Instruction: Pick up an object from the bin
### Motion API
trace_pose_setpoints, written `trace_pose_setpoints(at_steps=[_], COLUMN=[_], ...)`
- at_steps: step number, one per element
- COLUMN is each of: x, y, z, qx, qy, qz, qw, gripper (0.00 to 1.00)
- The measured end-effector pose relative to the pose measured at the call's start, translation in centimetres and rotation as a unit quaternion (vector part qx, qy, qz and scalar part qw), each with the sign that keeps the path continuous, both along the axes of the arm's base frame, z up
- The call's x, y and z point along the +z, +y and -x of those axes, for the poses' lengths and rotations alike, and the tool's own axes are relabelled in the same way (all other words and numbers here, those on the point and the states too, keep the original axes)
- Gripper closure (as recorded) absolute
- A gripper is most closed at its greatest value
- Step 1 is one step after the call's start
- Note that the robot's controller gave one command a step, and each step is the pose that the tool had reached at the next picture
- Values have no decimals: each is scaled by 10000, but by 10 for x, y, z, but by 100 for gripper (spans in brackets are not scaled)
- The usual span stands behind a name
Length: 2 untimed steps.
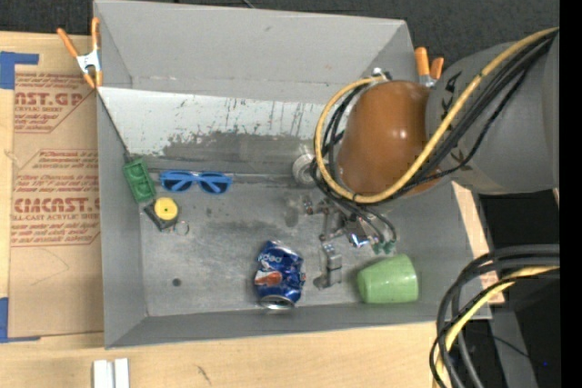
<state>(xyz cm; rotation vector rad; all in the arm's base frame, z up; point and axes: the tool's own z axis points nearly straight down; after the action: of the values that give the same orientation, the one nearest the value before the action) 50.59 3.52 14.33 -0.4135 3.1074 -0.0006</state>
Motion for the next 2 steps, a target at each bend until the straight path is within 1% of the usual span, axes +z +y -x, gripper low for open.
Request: trace_pose_setpoints(at_steps=[1,2], x=[-70,-65], y=[10,10], z=[10,2], qx=[2763,4345], qy=[-104,-242], qz=[17,78], qw=[9610,9003], gripper=[0,0])
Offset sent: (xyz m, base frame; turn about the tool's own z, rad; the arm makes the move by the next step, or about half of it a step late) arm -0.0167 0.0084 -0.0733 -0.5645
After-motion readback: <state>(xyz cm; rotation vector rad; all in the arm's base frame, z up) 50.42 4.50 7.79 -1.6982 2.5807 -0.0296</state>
